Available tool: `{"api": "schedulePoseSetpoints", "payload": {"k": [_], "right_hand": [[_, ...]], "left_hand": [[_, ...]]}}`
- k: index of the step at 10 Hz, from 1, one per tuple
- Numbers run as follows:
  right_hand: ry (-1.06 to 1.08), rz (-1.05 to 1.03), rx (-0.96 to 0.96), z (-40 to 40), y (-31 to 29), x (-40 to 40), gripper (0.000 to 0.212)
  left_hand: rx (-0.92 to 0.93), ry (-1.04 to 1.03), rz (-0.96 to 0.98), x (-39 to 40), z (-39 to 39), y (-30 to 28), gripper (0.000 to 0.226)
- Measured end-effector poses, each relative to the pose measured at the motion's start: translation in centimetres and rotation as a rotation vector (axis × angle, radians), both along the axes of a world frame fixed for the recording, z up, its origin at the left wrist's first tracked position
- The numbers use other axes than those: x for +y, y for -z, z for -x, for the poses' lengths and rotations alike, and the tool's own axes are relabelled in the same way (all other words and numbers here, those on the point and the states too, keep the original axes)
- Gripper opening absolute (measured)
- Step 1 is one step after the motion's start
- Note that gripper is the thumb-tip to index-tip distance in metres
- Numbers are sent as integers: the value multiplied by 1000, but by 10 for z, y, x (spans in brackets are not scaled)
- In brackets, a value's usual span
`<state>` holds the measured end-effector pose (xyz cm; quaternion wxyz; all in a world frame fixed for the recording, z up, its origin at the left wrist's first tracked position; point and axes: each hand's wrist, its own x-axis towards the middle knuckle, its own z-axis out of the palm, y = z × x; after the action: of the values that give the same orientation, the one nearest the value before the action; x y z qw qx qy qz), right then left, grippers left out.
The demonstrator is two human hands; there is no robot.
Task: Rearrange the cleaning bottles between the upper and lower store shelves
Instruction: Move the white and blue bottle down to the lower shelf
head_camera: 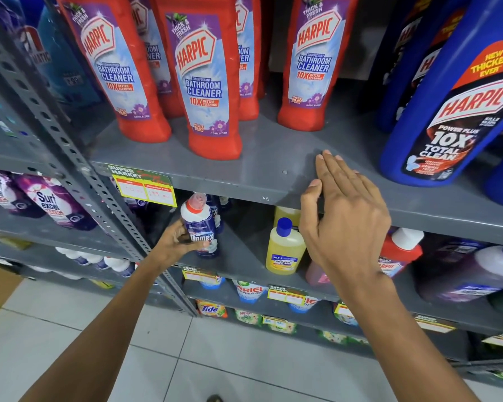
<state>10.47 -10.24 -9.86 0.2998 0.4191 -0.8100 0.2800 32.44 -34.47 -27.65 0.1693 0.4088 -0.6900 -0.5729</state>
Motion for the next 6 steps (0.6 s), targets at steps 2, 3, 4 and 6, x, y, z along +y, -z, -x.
{"api": "schedulePoseSetpoints", "payload": {"k": [2, 3, 4, 6], "right_hand": [[0, 9, 2, 0, 0, 0, 48], [-5, 6, 1, 0, 0, 0, 48], [-5, 4, 0, 0, 0, 0, 49], [-9, 1, -15, 0, 0, 0, 48]], "left_hand": [[-24, 35, 13, -2, -1, -4, 64], [-25, 43, 16, -5, -2, -5, 64], [-25, 49, 7, -7, -3, -3, 65], [-51, 39, -27, -4, -5, -3, 71]]}}
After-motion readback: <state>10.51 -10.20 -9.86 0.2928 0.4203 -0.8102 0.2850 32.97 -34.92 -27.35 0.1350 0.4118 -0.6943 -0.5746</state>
